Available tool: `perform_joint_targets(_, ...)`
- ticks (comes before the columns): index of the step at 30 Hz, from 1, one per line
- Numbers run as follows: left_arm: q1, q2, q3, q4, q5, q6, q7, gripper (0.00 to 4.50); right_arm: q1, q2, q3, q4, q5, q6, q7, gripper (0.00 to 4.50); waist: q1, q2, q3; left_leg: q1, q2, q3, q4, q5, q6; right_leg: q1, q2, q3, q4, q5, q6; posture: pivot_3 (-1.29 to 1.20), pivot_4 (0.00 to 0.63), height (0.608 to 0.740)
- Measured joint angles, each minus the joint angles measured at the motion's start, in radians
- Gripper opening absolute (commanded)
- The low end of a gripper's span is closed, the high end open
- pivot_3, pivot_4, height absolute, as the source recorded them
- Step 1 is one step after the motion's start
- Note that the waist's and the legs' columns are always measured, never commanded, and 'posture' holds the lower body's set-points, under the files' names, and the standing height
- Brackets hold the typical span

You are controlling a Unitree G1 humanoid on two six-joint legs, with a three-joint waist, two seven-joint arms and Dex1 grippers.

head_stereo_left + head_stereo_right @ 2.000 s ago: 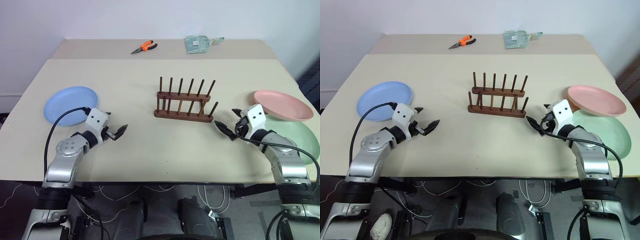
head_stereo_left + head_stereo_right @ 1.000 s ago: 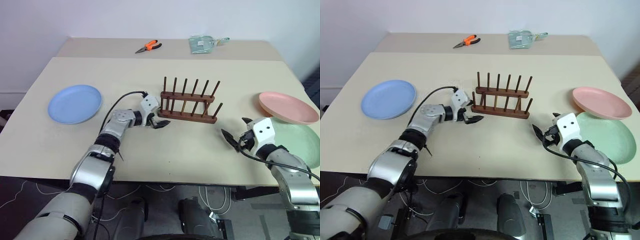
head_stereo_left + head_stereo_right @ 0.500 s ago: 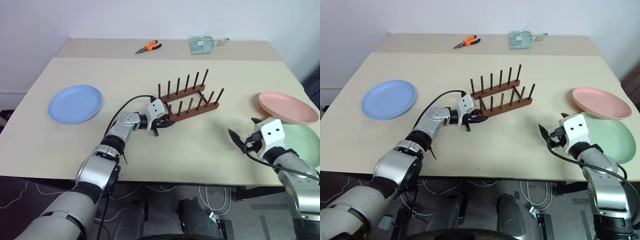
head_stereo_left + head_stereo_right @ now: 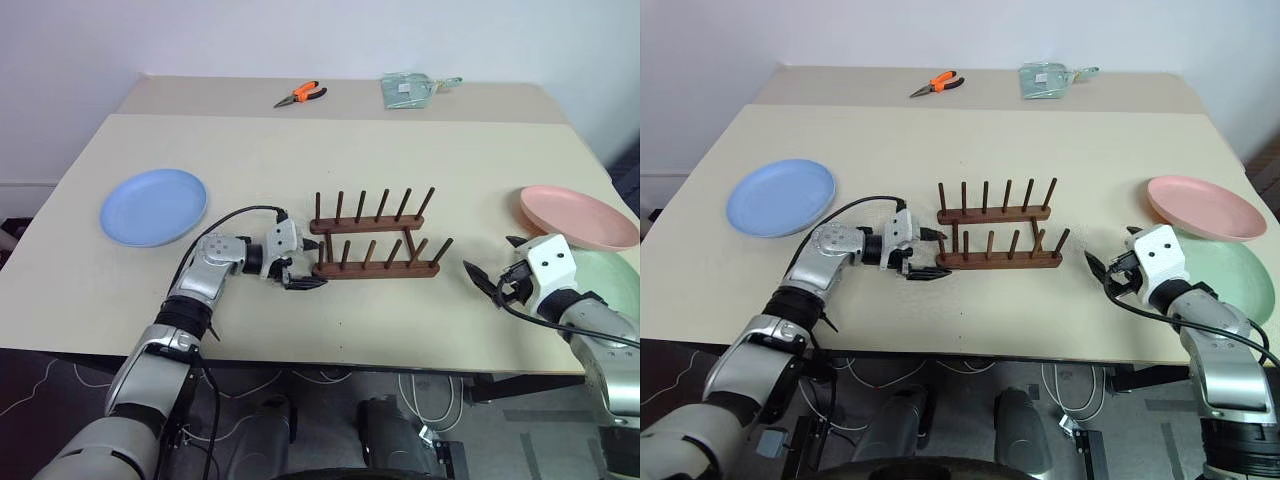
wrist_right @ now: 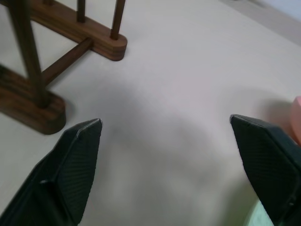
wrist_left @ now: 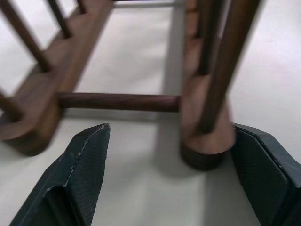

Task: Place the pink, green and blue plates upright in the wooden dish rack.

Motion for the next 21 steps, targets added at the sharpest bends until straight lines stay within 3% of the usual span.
perform_joint_targets(2, 0.044, 0.061, 0.001, -0.080, -0.012, 0.043, -0.019, 2.85, 0.053, -0.014, 0.004, -0.042, 0.021, 0.017, 0.047, 2.26, -0.011, 0.001, 0.000, 0.001, 0.001, 0.000, -0.001, 0.000, 0.000, 0.000, 0.001, 0.000, 0.000, 0.000, 0.000, 0.00, 0.150, 0.740)
perform_joint_targets(6, 0.169, 0.137, 0.018, -0.283, -0.076, 0.202, -0.072, 0.72, 0.100, -0.015, 0.056, -0.109, 0.041, 0.060, 0.102, 0.09, -0.029, 0.003, -0.001, 0.002, 0.002, 0.000, -0.001, 0.000, 0.000, 0.001, 0.001, 0.000, 0.001, 0.000, -0.001, 0.00, 0.150, 0.740)
perform_joint_targets(7, 0.196, 0.142, 0.012, -0.335, -0.088, 0.240, -0.083, 0.22, 0.100, -0.015, 0.076, -0.121, 0.038, 0.068, 0.105, 0.00, -0.028, 0.003, -0.002, 0.002, 0.002, 0.000, -0.001, 0.000, 0.000, 0.001, 0.001, 0.000, 0.000, -0.001, -0.003, 0.00, 0.150, 0.740)
perform_joint_targets(8, 0.219, 0.144, 0.006, -0.380, -0.097, 0.273, -0.086, 0.04, 0.096, -0.015, 0.097, -0.130, 0.036, 0.071, 0.104, 0.00, -0.025, 0.003, -0.002, 0.002, 0.002, 0.000, -0.001, 0.000, 0.000, 0.001, 0.000, 0.000, 0.000, -0.002, -0.004, 0.00, 0.150, 0.740)
perform_joint_targets(15, 0.253, 0.046, -0.059, -0.480, -0.076, 0.351, 0.029, 0.04, -0.029, 0.040, 0.288, -0.087, -0.091, 0.068, 0.032, 0.00, 0.008, 0.002, -0.003, 0.001, 0.000, 0.000, 0.000, 0.000, 0.000, 0.002, -0.001, 0.000, -0.002, -0.001, -0.003, 0.00, 0.150, 0.740)
perform_joint_targets(21, 0.116, -0.078, -0.083, -0.253, 0.050, 0.262, 0.360, 0.04, -0.244, 0.169, 0.373, 0.146, -0.227, 0.036, -0.138, 0.00, 0.004, -0.004, -0.014, 0.007, 0.000, 0.000, 0.002, 0.000, 0.000, 0.009, 0.000, 0.000, -0.002, -0.001, -0.006, 0.00, 0.150, 0.740)
